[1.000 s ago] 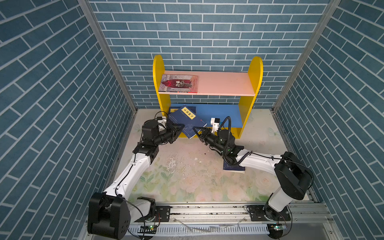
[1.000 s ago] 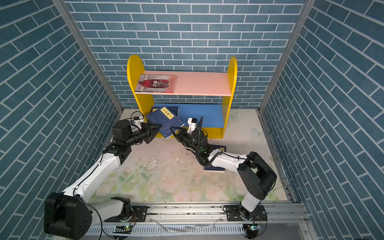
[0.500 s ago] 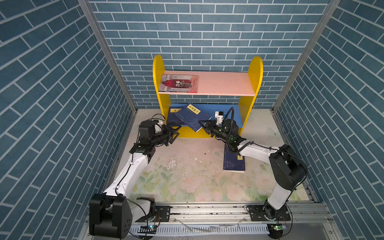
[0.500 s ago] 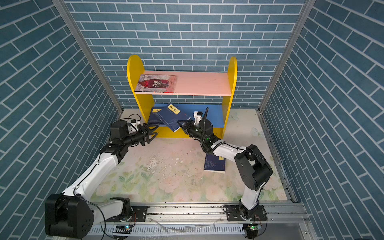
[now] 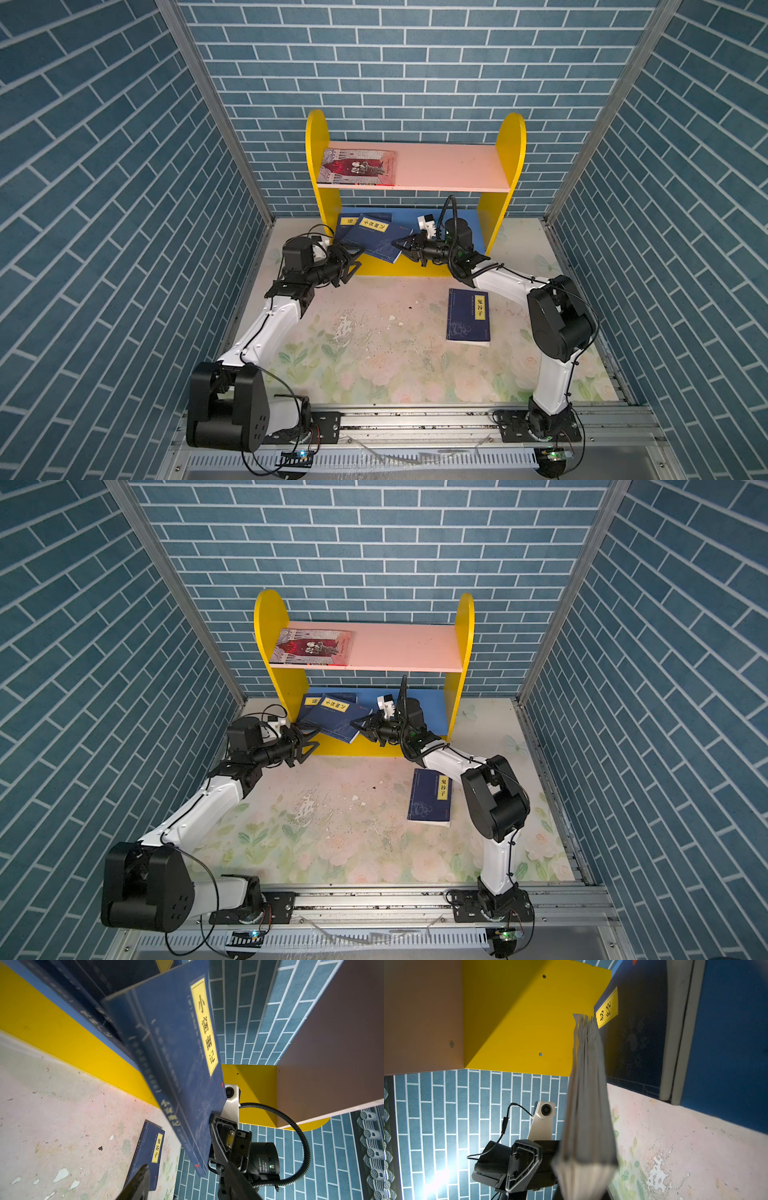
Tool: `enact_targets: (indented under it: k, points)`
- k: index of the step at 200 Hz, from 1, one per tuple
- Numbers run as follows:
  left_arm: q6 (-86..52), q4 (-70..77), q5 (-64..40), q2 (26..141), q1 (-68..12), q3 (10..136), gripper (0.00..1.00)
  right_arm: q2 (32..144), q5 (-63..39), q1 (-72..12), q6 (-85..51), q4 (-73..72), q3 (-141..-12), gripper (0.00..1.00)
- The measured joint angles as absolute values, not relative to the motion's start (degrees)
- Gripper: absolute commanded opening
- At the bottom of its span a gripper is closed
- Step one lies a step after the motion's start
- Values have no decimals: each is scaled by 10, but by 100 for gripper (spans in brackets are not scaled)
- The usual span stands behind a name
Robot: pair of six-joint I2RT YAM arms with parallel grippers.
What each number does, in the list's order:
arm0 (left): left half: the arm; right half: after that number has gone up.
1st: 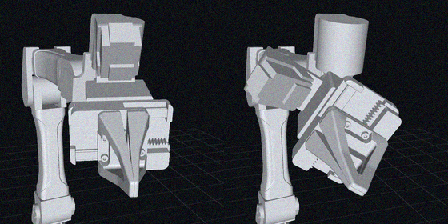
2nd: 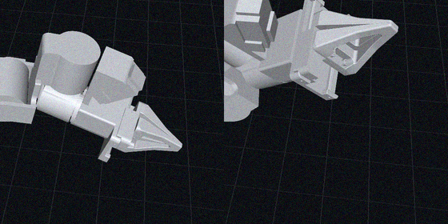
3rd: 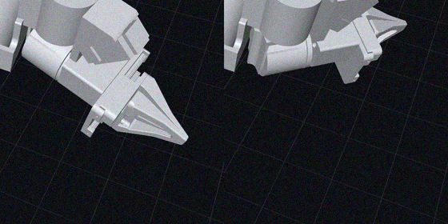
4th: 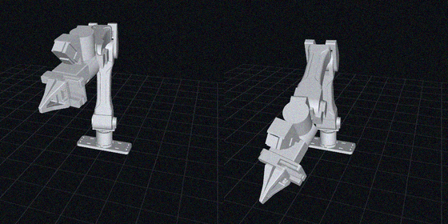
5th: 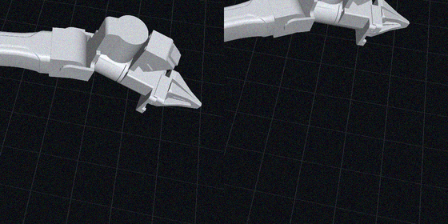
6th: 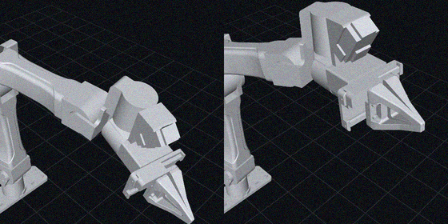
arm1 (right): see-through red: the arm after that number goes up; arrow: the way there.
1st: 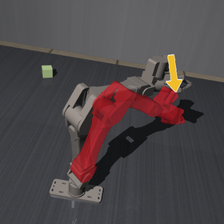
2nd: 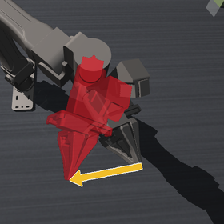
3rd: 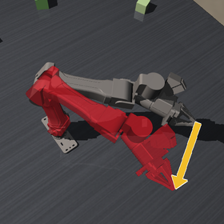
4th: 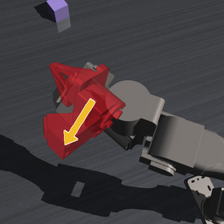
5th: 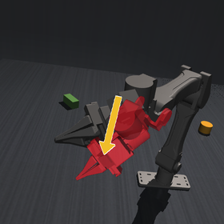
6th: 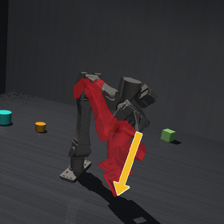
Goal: Stacking books/files
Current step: Pass the book.
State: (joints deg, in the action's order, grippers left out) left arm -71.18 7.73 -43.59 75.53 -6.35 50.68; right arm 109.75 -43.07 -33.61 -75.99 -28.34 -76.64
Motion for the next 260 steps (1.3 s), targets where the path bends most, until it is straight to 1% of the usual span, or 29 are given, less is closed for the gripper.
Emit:
enact_targets:
  k: [57,101,130,153,166,189,260]
  points:
    - [-721,119,-439,819,-95,560,59,1137,-490,-314,-751,-271,-826,14]
    - [-729,136,-437,844,-107,560,58,1172,-512,-312,-779,-335,-845,15]
    - [-739,149,-436,868,-117,567,52,1184,-519,-308,-801,-362,-851,16]
    - [-749,157,-433,882,-122,573,51,1186,-524,-307,-808,-371,-851,15]
    - [-752,155,-431,882,-123,574,53,1188,-525,-306,-811,-373,-851,14]
    - [-754,138,-421,868,-123,575,54,1191,-525,-303,-813,-376,-851,11]
    - [-741,71,-406,807,-123,574,60,1199,-520,-298,-861,-429,-851,11]
